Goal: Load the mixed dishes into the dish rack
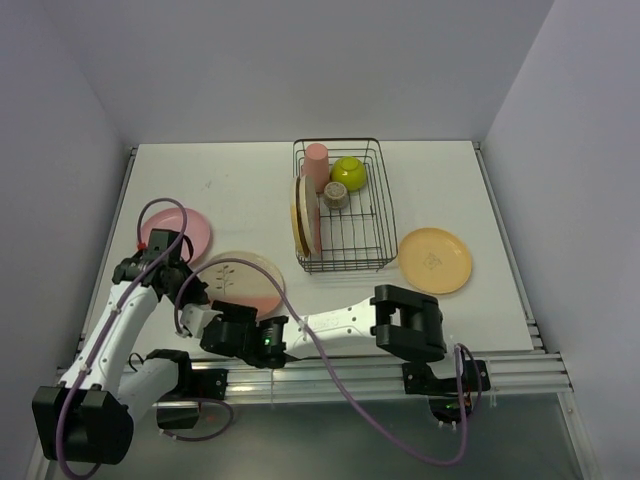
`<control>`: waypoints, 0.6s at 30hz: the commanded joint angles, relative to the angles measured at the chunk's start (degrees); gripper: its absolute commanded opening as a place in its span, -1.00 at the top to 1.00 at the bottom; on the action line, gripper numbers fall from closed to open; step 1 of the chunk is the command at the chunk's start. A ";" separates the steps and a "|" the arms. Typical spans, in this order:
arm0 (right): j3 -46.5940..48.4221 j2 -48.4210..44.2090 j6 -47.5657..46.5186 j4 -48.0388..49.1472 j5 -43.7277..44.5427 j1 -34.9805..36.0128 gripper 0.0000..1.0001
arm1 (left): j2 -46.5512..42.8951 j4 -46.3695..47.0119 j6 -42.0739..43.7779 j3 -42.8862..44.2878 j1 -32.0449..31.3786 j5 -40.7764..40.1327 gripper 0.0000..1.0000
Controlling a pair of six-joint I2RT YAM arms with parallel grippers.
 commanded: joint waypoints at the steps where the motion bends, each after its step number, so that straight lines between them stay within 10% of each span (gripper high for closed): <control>1: 2.33 3.29 -2.46 5.66 5.73 0.22 -0.24 | -2.59 -2.41 -0.64 3.16 -0.35 3.75 1.00; 7: 3.64 7.16 -5.27 10.15 17.67 0.31 -0.01 | -3.74 -3.65 -0.81 2.72 -0.35 4.98 1.00; 13: -2.68 2.86 -9.05 17.00 21.81 1.54 0.94 | -3.83 -2.42 -1.08 2.19 -0.35 6.30 1.00; 15: -2.95 1.55 -8.97 17.09 23.74 2.07 1.00 | -3.13 -1.89 -0.90 3.32 -0.35 6.74 0.61; 18: -1.81 -1.26 -5.38 12.01 23.40 2.51 1.00 | -3.56 -2.23 -1.25 7.88 -0.26 5.00 -0.70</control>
